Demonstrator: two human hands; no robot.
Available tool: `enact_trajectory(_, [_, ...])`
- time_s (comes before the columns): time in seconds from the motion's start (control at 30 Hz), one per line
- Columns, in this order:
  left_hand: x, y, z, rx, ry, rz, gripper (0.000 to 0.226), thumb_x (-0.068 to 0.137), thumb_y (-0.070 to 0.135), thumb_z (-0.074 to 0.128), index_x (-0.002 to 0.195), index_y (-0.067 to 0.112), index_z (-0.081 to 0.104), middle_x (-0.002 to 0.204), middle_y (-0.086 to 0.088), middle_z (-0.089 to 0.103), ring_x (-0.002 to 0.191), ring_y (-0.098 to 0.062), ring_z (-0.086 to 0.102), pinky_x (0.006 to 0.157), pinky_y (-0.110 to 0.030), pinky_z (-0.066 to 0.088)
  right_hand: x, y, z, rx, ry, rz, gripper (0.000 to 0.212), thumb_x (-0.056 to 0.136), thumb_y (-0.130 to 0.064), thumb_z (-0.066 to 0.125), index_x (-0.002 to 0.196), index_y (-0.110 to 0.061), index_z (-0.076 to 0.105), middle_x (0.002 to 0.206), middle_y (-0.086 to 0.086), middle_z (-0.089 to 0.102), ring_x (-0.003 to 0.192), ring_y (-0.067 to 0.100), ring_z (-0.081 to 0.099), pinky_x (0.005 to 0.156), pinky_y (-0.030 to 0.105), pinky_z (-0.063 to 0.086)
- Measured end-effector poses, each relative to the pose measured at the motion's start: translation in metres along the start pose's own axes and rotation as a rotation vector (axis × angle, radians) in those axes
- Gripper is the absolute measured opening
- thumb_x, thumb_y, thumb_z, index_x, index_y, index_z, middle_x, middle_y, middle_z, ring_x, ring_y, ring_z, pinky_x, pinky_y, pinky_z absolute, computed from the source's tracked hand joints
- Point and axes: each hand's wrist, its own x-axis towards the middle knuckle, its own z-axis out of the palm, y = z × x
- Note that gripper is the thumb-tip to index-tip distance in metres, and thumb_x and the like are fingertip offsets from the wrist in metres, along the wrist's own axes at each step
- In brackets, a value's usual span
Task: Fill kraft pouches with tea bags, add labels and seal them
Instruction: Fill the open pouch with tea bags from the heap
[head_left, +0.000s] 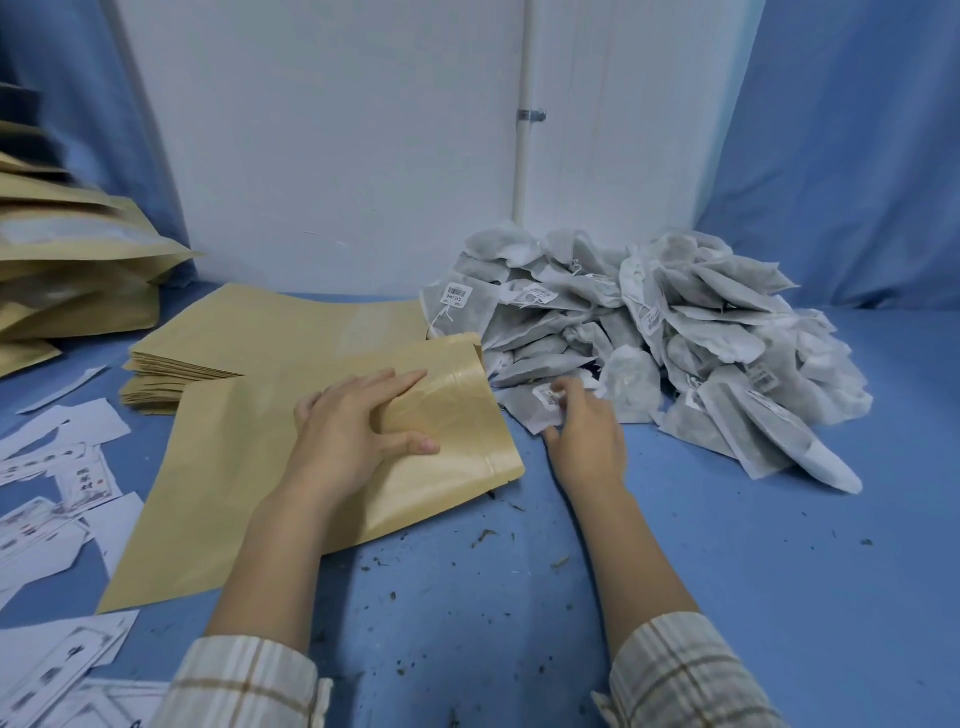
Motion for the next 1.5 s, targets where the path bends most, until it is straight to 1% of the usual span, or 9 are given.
enact_trajectory(0.17, [-0.002, 0.000, 0.000, 0.015, -0.001, 0.008, 0.070, 0.057, 0.049, 0.077, 0.123, 0.043, 0.055, 0.135, 0.010, 0.051, 0.127, -0.011, 0.038, 0.102, -0.029, 0.012, -0.003, 0.000, -0.003, 0.026, 0.098, 0.023, 0.028, 0.094, -0.024, 0.048, 0.119, -0.028, 0.061, 0.110, 0.002, 0.052, 0.108, 0.019, 0.042, 0.076, 0.024, 0.034])
enact_trajectory(0.33, [-0.001, -0.001, -0.003, -0.009, 0.020, -0.012, 0.070, 0.058, 0.047, 0.078, 0.124, 0.041, 0.055, 0.137, 0.009, 0.049, 0.130, -0.011, 0.036, 0.108, -0.033, 0.011, 0.006, -0.014, -0.037, 0.934, 0.262, 0.437, 0.033, 0.092, -0.034, 0.051, 0.070, -0.014, 0.063, 0.066, 0.003, 0.062, 0.062, 0.017, 0.067, 0.056, 0.020, 0.045])
enact_trajectory(0.57, [-0.001, 0.008, -0.005, -0.101, 0.005, 0.057, 0.074, 0.052, 0.051, 0.076, 0.123, 0.043, 0.055, 0.138, 0.011, 0.048, 0.131, -0.009, 0.037, 0.113, -0.042, 0.018, -0.004, -0.038, -0.043, 1.301, -0.198, 0.391, 0.017, 0.086, -0.011, 0.062, 0.102, -0.010, 0.056, 0.068, 0.006, 0.061, 0.045, 0.008, 0.059, 0.049, 0.020, 0.052])
enact_trajectory(0.8, [0.000, 0.019, 0.002, -0.023, -0.131, 0.190, 0.073, 0.047, 0.065, 0.064, 0.117, 0.059, 0.043, 0.138, 0.014, 0.047, 0.134, -0.011, 0.032, 0.113, -0.039, 0.017, -0.004, -0.064, -0.048, 0.793, -0.838, 0.217, 0.018, 0.100, -0.023, 0.035, 0.113, -0.023, 0.047, 0.093, -0.001, 0.052, 0.077, 0.009, 0.048, 0.058, 0.013, 0.044])
enact_trajectory(0.87, [0.001, 0.017, 0.005, -0.016, -0.117, 0.175, 0.073, 0.049, 0.063, 0.066, 0.119, 0.057, 0.046, 0.138, 0.012, 0.048, 0.134, -0.012, 0.034, 0.112, -0.039, 0.017, -0.001, -0.058, -0.043, 0.738, -0.783, 0.047, 0.015, 0.097, -0.020, 0.042, 0.104, -0.029, 0.052, 0.090, -0.013, 0.054, 0.077, 0.001, 0.049, 0.059, 0.014, 0.040])
enact_trajectory(1.0, [0.002, 0.010, 0.006, 0.046, 0.005, 0.113, 0.071, 0.056, 0.056, 0.072, 0.124, 0.047, 0.052, 0.137, 0.011, 0.048, 0.129, -0.012, 0.035, 0.102, -0.022, 0.009, 0.014, -0.029, -0.025, 0.484, -0.128, 0.028, 0.022, 0.084, -0.016, 0.054, 0.097, -0.027, 0.069, 0.102, -0.011, 0.066, 0.094, 0.005, 0.057, 0.075, 0.015, 0.043])
enact_trajectory(1.17, [0.001, 0.000, 0.005, 0.075, 0.027, 0.030, 0.071, 0.059, 0.054, 0.073, 0.126, 0.046, 0.050, 0.141, 0.007, 0.045, 0.134, -0.015, 0.030, 0.105, -0.028, 0.008, 0.018, 0.012, 0.004, -0.118, -0.238, -0.024, 0.052, 0.092, -0.033, 0.051, 0.140, -0.022, 0.035, 0.139, 0.007, 0.041, 0.126, 0.027, 0.038, 0.105, 0.036, 0.032])
enact_trajectory(1.33, [0.002, -0.003, 0.006, 0.088, 0.026, 0.014, 0.071, 0.060, 0.055, 0.073, 0.127, 0.046, 0.050, 0.141, 0.006, 0.046, 0.134, -0.016, 0.032, 0.106, -0.033, 0.011, 0.019, 0.012, -0.010, 0.359, -0.014, 0.089, 0.029, 0.095, -0.030, 0.045, 0.119, -0.020, 0.058, 0.099, 0.005, 0.065, 0.090, 0.021, 0.056, 0.078, 0.031, 0.043])
enact_trajectory(1.5, [0.001, -0.001, 0.006, 0.083, 0.044, 0.025, 0.071, 0.059, 0.052, 0.074, 0.126, 0.043, 0.052, 0.140, 0.006, 0.047, 0.133, -0.017, 0.033, 0.106, -0.032, 0.011, 0.019, 0.007, -0.043, 1.014, -0.305, 0.299, 0.022, 0.094, -0.031, 0.049, 0.094, -0.016, 0.064, 0.089, 0.003, 0.069, 0.073, 0.013, 0.065, 0.060, 0.023, 0.053])
